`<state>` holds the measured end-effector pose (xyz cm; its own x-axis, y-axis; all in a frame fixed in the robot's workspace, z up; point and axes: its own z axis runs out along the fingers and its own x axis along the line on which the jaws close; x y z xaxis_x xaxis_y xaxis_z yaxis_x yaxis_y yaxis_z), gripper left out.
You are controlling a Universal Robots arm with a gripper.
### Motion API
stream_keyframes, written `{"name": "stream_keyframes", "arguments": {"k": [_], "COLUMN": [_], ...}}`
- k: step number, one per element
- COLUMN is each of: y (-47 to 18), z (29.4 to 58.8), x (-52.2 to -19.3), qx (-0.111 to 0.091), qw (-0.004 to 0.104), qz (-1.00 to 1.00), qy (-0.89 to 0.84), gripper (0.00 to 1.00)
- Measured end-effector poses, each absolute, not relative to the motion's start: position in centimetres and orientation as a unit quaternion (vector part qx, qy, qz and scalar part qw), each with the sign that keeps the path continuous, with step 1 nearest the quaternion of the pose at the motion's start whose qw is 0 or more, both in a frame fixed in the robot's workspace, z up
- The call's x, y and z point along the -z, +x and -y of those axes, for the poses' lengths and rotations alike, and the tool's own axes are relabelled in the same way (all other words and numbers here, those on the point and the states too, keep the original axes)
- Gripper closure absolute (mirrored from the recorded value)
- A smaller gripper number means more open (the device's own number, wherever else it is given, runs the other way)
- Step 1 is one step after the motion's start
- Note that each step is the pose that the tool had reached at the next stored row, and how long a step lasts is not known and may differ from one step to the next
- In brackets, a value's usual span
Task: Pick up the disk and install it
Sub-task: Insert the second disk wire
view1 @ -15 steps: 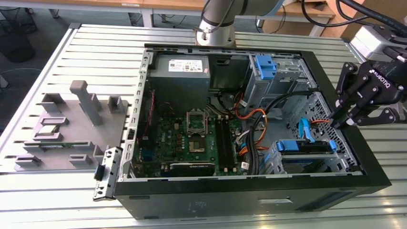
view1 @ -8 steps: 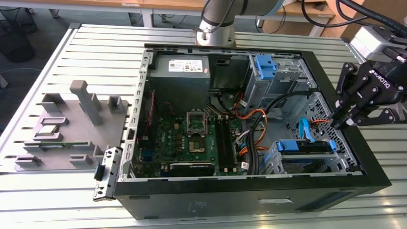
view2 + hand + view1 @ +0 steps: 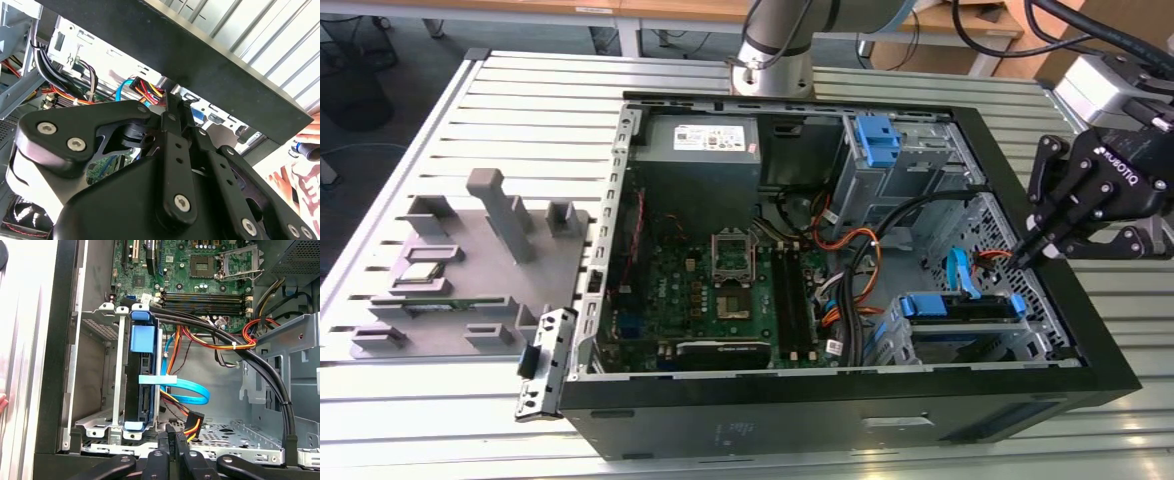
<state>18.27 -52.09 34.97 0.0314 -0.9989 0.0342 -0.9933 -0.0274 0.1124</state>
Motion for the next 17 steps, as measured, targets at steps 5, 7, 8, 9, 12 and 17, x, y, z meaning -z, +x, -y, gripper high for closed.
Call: {"name": "stream_keyframes", "arguments": {"k": [5,7,8,9,12,17], "y": [18.3,18.3,18.3,18.2,17.7,16.6], "z": [52.1,52.1,52.1,52.1,52.1,52.4], "x": [-35.4,-35.8,-35.8,-35.8,-35.8,-35.5], "qx": [0.027,0.027,0.027,0.027,0.025,0.021], "qw": [0.052,0.052,0.052,0.052,0.050,0.047], "qz": [0.695,0.695,0.695,0.695,0.696,0.696], "qy": [0.716,0.716,0.716,0.716,0.716,0.716], "gripper": [0.83,0.83,0.83,0.83,0.83,0.83]}}
